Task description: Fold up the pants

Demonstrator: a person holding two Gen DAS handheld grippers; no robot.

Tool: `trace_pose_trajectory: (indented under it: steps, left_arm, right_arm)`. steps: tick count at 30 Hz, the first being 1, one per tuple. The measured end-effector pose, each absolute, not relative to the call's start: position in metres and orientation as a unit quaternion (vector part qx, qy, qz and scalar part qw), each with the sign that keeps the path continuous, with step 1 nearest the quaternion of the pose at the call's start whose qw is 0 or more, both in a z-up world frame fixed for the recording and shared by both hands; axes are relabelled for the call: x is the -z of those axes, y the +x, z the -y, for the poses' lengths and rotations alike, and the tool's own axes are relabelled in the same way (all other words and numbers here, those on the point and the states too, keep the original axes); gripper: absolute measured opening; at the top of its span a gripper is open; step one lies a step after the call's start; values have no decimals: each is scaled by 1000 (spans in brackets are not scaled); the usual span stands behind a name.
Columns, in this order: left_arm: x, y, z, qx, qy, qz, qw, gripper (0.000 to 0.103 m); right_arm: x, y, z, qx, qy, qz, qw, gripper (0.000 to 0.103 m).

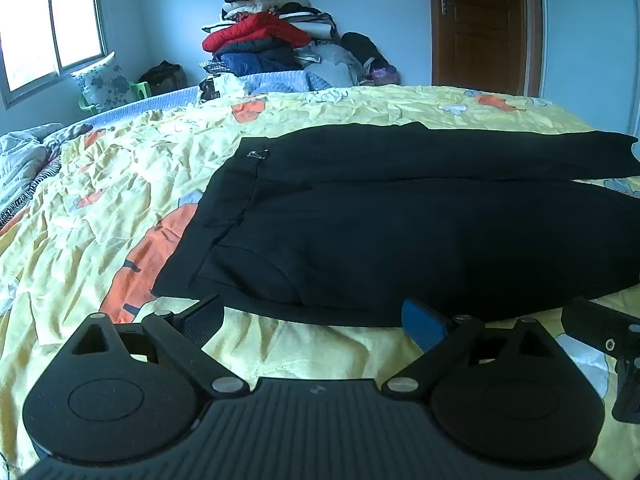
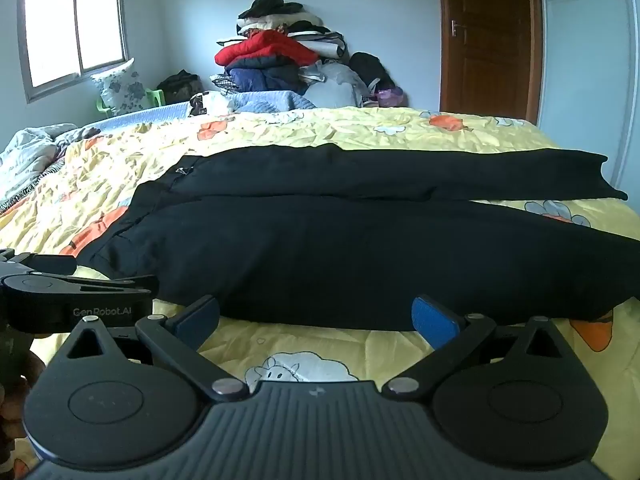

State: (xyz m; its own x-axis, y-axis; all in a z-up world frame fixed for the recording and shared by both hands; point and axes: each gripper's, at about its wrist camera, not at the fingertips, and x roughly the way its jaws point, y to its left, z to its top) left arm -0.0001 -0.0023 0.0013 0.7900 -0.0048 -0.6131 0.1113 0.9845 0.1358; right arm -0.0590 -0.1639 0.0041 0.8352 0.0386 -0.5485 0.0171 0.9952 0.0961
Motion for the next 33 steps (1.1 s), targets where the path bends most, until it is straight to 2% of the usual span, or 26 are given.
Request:
trace_pose_trajectory:
  steps: [33]
  left_arm:
    - [2,0,3,35,86,-322,942,97]
  right_arm:
    - [3,-57,154,-16,47,-296,954,103]
